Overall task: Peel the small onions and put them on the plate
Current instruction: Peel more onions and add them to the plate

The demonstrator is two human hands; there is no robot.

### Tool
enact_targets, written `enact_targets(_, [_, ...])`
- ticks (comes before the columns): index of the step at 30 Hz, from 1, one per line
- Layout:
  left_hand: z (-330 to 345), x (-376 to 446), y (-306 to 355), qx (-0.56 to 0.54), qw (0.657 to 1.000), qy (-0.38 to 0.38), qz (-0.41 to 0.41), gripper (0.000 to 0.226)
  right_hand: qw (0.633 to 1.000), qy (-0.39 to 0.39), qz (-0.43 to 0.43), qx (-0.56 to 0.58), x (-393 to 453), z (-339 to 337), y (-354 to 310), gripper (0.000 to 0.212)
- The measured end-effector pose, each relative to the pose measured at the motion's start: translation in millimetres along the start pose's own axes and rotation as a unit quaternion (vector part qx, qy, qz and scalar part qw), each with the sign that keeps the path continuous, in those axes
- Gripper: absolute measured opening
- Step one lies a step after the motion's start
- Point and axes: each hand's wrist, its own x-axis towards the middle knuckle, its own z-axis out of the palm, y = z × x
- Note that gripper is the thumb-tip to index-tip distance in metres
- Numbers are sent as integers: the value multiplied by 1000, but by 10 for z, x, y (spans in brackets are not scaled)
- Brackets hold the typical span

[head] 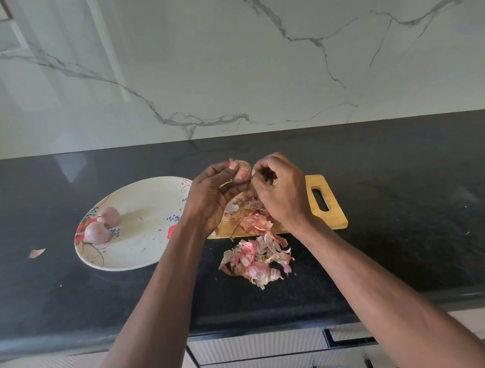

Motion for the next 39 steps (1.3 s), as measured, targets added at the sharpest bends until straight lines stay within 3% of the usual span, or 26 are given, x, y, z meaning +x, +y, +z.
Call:
enact_targets(4, [-9,2,-14,3,1000,2,6,22,1000,-11,-9,6,4,7,-5,12])
enact_targets(8, [5,-7,-29,13,1000,4,20,27,1000,-1,-17,-22,-4,29,30,8])
enact_targets(12, [17,-12,-56,30,999,8,27,13,997,-11,-41,-71,-42,70,42,1])
enact_targets(17, [21,-11,-64,53,998,8,29,12,993,-9,-66,-98,-37,90,49,13])
enact_targets(20, [9,-3,-77,53,998,7,31,12,995,-7,-52,-85,-36,91,62,18])
enact_targets(28, [-25,43,-57,7,1000,15,22,11,999,16,37,-34,0,47,78,6])
enact_targets(33, [-17,20,-38,-2,1000,9,30,18,1000,2,19,10,24,3,2,20])
enact_targets(39, [5,-6,-67,31,998,6,48,9,1000,17,24,-1,0,27,23,9])
